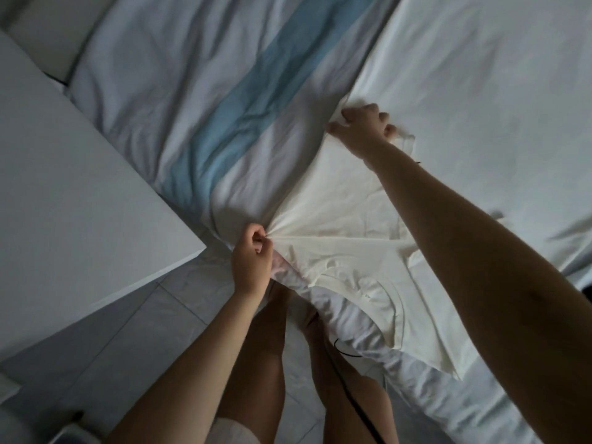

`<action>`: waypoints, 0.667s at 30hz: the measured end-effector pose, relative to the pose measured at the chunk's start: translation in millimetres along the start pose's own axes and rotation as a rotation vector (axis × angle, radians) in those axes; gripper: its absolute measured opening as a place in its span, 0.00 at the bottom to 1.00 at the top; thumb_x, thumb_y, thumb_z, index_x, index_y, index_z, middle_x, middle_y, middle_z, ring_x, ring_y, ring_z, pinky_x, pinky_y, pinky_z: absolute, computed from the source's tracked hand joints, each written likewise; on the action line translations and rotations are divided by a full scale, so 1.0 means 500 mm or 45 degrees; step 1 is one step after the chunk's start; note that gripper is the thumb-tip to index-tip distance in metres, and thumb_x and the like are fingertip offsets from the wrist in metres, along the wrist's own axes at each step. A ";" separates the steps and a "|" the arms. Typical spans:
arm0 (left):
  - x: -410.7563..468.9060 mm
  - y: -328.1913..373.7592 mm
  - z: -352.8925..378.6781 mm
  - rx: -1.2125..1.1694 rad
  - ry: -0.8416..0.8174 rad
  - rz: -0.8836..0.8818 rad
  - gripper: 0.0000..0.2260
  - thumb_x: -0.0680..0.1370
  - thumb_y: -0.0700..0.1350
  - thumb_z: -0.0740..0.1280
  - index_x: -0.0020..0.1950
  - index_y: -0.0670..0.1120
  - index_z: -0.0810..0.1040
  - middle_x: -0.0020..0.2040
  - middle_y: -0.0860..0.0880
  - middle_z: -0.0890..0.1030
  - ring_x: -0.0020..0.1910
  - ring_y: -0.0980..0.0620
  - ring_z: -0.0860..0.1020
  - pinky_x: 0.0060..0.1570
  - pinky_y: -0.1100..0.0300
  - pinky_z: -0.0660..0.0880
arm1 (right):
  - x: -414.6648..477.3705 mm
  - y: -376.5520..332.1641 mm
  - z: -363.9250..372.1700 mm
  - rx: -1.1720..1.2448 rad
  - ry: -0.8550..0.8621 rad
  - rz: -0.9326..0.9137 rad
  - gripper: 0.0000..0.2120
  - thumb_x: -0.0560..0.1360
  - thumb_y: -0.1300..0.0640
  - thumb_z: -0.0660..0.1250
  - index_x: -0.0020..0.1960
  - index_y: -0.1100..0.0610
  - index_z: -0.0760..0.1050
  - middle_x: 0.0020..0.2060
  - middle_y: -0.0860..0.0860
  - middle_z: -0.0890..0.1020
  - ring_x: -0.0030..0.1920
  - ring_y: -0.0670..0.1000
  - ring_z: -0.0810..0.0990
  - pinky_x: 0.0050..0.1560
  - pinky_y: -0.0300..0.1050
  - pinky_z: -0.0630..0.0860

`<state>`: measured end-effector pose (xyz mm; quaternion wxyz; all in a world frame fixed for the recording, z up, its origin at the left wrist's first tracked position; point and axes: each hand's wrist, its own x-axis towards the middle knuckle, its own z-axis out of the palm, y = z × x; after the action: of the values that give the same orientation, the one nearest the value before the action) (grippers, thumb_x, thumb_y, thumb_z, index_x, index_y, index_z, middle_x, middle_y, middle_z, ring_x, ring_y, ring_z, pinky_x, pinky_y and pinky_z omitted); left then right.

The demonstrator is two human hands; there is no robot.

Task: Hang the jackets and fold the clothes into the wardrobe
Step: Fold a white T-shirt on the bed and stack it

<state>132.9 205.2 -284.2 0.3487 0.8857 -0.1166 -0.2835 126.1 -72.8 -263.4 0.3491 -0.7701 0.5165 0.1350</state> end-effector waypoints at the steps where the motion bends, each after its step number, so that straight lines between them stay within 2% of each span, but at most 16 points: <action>1: 0.000 0.002 0.002 -0.022 0.019 -0.030 0.05 0.73 0.39 0.64 0.44 0.48 0.72 0.39 0.50 0.77 0.40 0.47 0.77 0.42 0.53 0.74 | 0.001 -0.003 0.000 -0.020 0.001 -0.001 0.21 0.75 0.42 0.64 0.65 0.50 0.74 0.68 0.55 0.65 0.69 0.59 0.60 0.68 0.55 0.54; 4: -0.001 0.006 0.003 0.000 0.039 -0.112 0.06 0.74 0.35 0.65 0.46 0.45 0.74 0.40 0.49 0.77 0.43 0.43 0.78 0.44 0.52 0.73 | -0.002 0.002 0.011 -0.147 -0.035 -0.043 0.24 0.73 0.40 0.66 0.67 0.47 0.71 0.68 0.54 0.63 0.70 0.58 0.59 0.70 0.58 0.51; 6: 0.003 0.017 0.001 0.153 0.023 -0.124 0.05 0.73 0.36 0.65 0.47 0.44 0.74 0.41 0.49 0.78 0.44 0.43 0.78 0.45 0.52 0.73 | -0.014 0.013 0.023 -0.225 0.017 -0.110 0.28 0.72 0.40 0.67 0.69 0.48 0.68 0.68 0.54 0.63 0.71 0.57 0.58 0.72 0.63 0.44; 7: 0.002 0.028 0.003 0.312 0.025 -0.097 0.06 0.72 0.36 0.65 0.48 0.44 0.74 0.42 0.48 0.78 0.46 0.43 0.78 0.47 0.52 0.71 | -0.027 0.022 0.031 -0.247 0.107 -0.162 0.28 0.73 0.42 0.66 0.69 0.50 0.67 0.67 0.55 0.64 0.72 0.57 0.58 0.72 0.64 0.41; 9: 0.004 0.051 0.006 0.568 0.076 0.007 0.11 0.68 0.35 0.63 0.48 0.44 0.73 0.49 0.44 0.77 0.53 0.41 0.75 0.53 0.50 0.67 | -0.062 0.037 0.058 -0.334 0.405 -0.342 0.27 0.74 0.46 0.63 0.69 0.56 0.67 0.67 0.57 0.68 0.72 0.57 0.62 0.73 0.61 0.42; 11: 0.012 0.077 0.014 0.524 0.096 0.294 0.14 0.66 0.33 0.61 0.51 0.43 0.72 0.62 0.40 0.73 0.63 0.40 0.70 0.61 0.49 0.64 | -0.101 0.051 0.091 -0.402 0.584 -0.659 0.27 0.76 0.50 0.59 0.71 0.63 0.67 0.69 0.61 0.70 0.72 0.61 0.65 0.74 0.56 0.47; 13: 0.037 0.082 0.028 0.598 -0.042 0.691 0.21 0.69 0.36 0.58 0.62 0.42 0.72 0.73 0.40 0.65 0.72 0.44 0.63 0.69 0.50 0.58 | -0.135 0.078 0.129 -0.605 0.483 -1.006 0.27 0.78 0.49 0.55 0.72 0.64 0.65 0.71 0.60 0.68 0.72 0.60 0.65 0.74 0.52 0.50; 14: 0.052 0.072 0.035 0.733 -0.140 0.851 0.24 0.72 0.39 0.58 0.69 0.42 0.68 0.75 0.42 0.62 0.74 0.46 0.59 0.71 0.50 0.55 | -0.145 0.104 0.142 -0.741 0.410 -1.094 0.28 0.79 0.47 0.54 0.73 0.63 0.64 0.72 0.58 0.67 0.73 0.58 0.65 0.74 0.51 0.51; 16: 0.090 0.036 0.041 1.029 -0.277 1.042 0.27 0.77 0.45 0.58 0.76 0.43 0.59 0.77 0.44 0.59 0.76 0.49 0.57 0.72 0.48 0.50 | -0.147 0.178 0.142 -0.906 0.357 -1.012 0.30 0.79 0.42 0.51 0.75 0.59 0.60 0.74 0.56 0.65 0.74 0.55 0.63 0.74 0.51 0.52; 18: 0.114 0.003 0.032 1.252 -0.320 1.091 0.29 0.79 0.52 0.56 0.77 0.45 0.55 0.77 0.46 0.57 0.76 0.51 0.55 0.73 0.44 0.47 | -0.146 0.269 0.118 -0.890 0.377 -0.670 0.32 0.80 0.39 0.50 0.77 0.57 0.56 0.76 0.54 0.61 0.75 0.54 0.60 0.74 0.53 0.50; 20: 0.117 -0.010 0.025 1.324 -0.335 1.084 0.30 0.78 0.56 0.54 0.78 0.47 0.51 0.78 0.46 0.55 0.77 0.51 0.53 0.72 0.42 0.44 | -0.156 0.343 0.081 -0.826 0.408 -0.384 0.35 0.79 0.37 0.50 0.78 0.58 0.53 0.76 0.54 0.59 0.75 0.55 0.59 0.74 0.55 0.48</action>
<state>173.2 178.5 -319.8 -0.0580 0.7732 -0.6172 -0.1341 -53.9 -28.6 -316.6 0.0183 -0.9190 0.3762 0.1165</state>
